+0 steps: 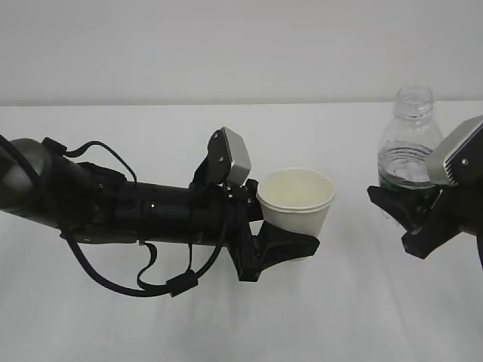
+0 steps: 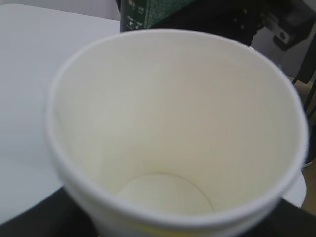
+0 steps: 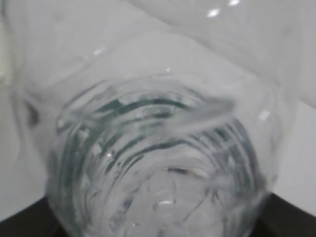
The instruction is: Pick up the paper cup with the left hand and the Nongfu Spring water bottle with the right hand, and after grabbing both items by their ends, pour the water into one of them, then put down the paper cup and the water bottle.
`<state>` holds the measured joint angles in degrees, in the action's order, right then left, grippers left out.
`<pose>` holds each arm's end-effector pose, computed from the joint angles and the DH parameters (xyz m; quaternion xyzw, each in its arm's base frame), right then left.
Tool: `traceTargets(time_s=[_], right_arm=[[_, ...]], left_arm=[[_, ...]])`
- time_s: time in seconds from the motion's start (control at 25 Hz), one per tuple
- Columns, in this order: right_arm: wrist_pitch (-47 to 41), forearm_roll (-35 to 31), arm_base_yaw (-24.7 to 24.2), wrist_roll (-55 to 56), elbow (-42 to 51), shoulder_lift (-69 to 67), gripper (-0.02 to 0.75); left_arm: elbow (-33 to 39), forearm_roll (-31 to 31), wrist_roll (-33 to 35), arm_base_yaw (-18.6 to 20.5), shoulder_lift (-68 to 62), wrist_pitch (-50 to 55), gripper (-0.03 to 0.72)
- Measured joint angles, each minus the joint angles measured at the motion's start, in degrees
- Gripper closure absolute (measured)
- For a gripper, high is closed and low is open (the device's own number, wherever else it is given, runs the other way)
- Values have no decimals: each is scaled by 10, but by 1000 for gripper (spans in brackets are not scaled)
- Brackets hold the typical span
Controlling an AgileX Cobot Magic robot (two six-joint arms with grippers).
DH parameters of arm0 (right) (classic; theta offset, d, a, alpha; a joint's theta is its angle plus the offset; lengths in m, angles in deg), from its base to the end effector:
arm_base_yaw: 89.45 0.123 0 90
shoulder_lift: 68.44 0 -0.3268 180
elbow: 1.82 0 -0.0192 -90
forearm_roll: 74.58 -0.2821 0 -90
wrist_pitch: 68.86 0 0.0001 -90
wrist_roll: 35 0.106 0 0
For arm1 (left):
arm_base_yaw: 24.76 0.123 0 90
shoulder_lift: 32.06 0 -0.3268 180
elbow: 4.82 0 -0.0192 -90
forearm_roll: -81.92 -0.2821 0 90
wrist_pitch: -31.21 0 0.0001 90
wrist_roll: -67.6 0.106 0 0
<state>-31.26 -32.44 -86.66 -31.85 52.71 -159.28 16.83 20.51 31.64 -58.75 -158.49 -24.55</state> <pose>0.2656 0.0563 0.1866 -0.3570 0.7550 0.0378 0.5488 0.3108 -0.3023 0.1281 0.4889 0.6287 -0.4278 0.4275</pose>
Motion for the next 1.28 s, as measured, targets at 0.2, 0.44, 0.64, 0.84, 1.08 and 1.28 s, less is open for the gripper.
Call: traceTargets(time_s=[0.2, 0.44, 0.64, 0.84, 1.08, 1.28], right_arm=[[0, 0, 0, -76, 0, 0, 271], [0, 0, 0, -142, -2, 0, 271], [-19, 0, 0, -164, -22, 0, 271], [-51, -1, 0, -174, -36, 0, 271], [-75, -1, 0, -199, -36, 0, 290], [-76, -1, 0, -217, -36, -1, 300]], left_arm=[[0, 0, 10, 0, 0, -2, 220], [0, 0, 12, 0, 0, -13, 221], [0, 0, 17, 0, 0, -20, 223], [0, 11, 30, -9, 0, -21, 223], [0, 59, 62, -28, 0, -22, 230], [0, 65, 68, -30, 0, -23, 232]])
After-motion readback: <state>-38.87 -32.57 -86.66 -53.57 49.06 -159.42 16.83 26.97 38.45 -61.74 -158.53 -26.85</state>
